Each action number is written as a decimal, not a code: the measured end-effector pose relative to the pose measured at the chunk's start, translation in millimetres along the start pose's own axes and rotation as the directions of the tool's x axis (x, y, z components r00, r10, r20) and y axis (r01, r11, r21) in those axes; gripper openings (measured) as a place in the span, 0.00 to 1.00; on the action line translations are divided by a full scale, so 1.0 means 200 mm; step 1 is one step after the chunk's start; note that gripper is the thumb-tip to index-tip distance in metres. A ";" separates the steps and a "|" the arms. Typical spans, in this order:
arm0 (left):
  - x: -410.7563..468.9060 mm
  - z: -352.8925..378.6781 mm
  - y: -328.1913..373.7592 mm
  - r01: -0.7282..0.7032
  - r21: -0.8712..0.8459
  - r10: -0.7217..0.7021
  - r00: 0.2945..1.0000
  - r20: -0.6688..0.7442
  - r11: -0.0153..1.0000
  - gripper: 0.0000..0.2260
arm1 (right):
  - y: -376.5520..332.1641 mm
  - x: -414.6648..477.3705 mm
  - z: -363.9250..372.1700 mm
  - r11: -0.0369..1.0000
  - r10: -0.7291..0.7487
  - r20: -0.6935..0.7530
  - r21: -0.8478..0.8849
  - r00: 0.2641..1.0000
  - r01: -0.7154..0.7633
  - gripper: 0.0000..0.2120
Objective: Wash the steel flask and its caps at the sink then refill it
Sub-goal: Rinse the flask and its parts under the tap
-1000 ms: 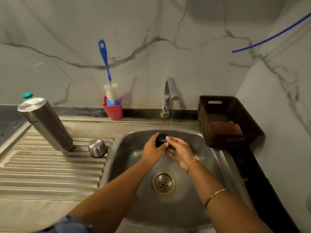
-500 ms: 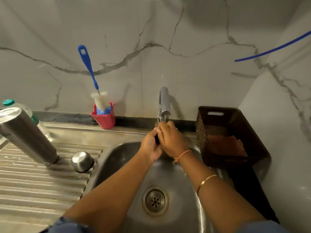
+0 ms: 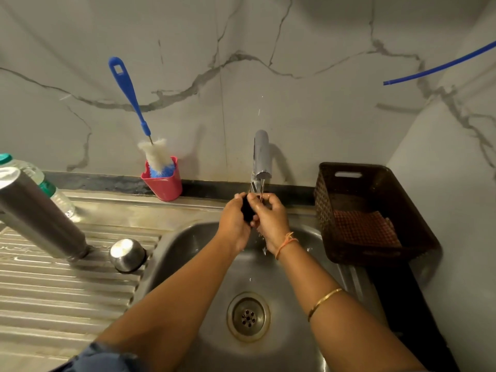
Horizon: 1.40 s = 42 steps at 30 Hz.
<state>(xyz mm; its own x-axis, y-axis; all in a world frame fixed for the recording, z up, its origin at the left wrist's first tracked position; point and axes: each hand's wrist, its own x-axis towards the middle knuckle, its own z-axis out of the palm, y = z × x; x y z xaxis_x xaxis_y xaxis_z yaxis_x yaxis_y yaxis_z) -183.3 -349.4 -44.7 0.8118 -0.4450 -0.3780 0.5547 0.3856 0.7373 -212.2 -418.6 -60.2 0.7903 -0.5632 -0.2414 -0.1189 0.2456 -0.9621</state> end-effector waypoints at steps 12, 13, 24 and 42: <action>0.04 -0.08 -0.01 0.312 0.011 -0.311 0.944 0.108 0.950 0.21 | -0.03 0.01 -0.18 0.997 0.077 0.070 0.025 0.995 -0.079 0.10; 0.04 -0.08 -0.02 0.257 0.095 -0.265 0.960 0.091 0.962 0.19 | -0.03 0.00 -0.19 0.995 0.095 0.071 0.015 0.993 -0.097 0.10; 0.04 -0.15 -0.10 -0.466 0.745 0.434 0.862 0.262 0.478 0.38 | -0.03 -0.06 -0.13 0.958 0.174 0.217 0.187 0.960 -0.216 0.12; 0.03 -0.18 -0.08 -0.444 0.543 0.363 0.896 0.257 0.713 0.26 | -0.03 -0.02 -0.18 0.997 -0.016 0.286 0.078 0.958 -0.007 0.21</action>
<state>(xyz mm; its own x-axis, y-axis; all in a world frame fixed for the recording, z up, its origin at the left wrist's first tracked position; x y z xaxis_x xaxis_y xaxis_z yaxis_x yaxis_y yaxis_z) -181.2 -329.5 -78.3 0.8817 -0.4662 0.0726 -0.0644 0.0334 0.9974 -236.5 -445.7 -58.7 0.9311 -0.3173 -0.1798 -0.0771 0.3105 -0.9475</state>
